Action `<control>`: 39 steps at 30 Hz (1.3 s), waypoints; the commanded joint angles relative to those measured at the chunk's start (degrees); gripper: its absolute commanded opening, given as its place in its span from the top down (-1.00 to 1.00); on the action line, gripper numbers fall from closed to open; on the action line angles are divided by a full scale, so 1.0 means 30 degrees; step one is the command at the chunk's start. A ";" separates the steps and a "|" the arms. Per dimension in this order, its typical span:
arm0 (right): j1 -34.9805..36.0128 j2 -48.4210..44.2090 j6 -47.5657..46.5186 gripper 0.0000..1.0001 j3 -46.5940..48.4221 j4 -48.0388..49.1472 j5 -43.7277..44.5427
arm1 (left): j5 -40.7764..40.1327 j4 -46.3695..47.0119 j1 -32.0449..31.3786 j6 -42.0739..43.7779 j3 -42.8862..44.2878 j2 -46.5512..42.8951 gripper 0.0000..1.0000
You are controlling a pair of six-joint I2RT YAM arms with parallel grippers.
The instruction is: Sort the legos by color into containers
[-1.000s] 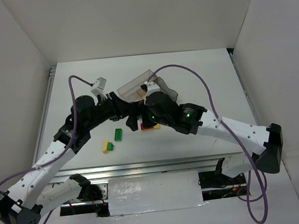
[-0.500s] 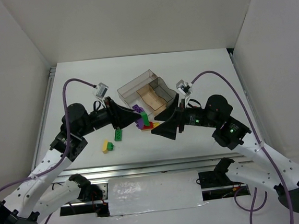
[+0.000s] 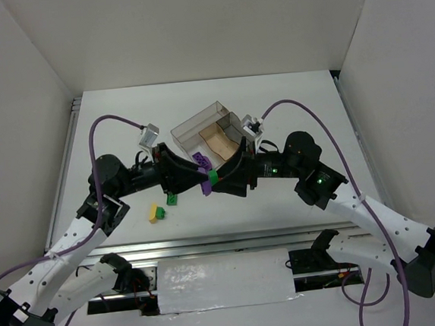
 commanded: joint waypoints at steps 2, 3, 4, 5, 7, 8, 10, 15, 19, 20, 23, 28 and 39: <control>0.0061 -0.0325 0.0189 -0.37 -0.0539 0.3111 -0.1842 | 0.0806 0.2025 -0.0009 -0.0177 0.0069 -0.0254 1.00; 0.0032 -0.0326 0.0337 -0.32 -0.0773 0.3550 -0.2021 | 0.0923 0.2404 -0.0009 -0.0295 0.0010 -0.0195 1.00; 0.0032 -0.0355 0.0425 -0.29 -0.0834 0.4106 -0.2168 | 0.1185 0.2640 -0.0009 -0.0441 -0.0019 -0.0136 1.00; 0.0061 -0.0326 0.0455 -0.12 -0.0834 0.4198 -0.2227 | 0.1304 0.2874 -0.0009 -0.0674 -0.0078 -0.0020 1.00; 0.0061 -0.0267 0.0368 0.31 -0.0630 0.4054 -0.2316 | 0.1248 0.3140 -0.0009 -0.0764 -0.0137 0.0040 1.00; 0.0061 -0.0209 0.0367 0.92 -0.0542 0.3937 -0.2258 | 0.1188 0.3082 -0.0038 -0.0707 -0.0108 0.0040 1.00; 0.0032 -0.0208 0.0193 0.93 -0.0512 0.3645 -0.1876 | 0.1014 0.2966 -0.0038 -0.0532 -0.0079 0.0011 1.00; -0.0551 -0.1465 -0.1736 1.00 -0.0890 0.0577 0.1072 | -0.2260 -0.0891 -0.0038 0.1398 0.1120 -0.0223 1.00; -0.2367 -0.2872 -0.2793 1.00 -0.1479 -0.2151 0.3591 | -0.7210 -0.4735 0.0020 0.3246 0.2030 -0.0079 1.00; -0.2921 -0.3135 -0.3058 1.00 -0.1363 -0.3463 0.4182 | -0.9424 -0.5553 0.0020 0.3336 0.2147 0.0039 1.00; -0.3511 -0.3372 -0.3500 1.00 -0.1216 -0.4733 0.6205 | -1.2514 -0.6582 0.0050 0.3162 0.2352 0.1208 1.00; -0.3835 -0.2030 -0.2448 1.00 -0.0396 -0.6200 0.9811 | -1.7002 -0.5158 0.0108 0.2108 0.3141 0.5329 1.00; -0.3864 -0.1439 -0.2210 1.00 -0.1009 -0.5791 0.8524 | -1.8296 -0.0467 0.1248 0.1933 0.6249 1.3860 0.88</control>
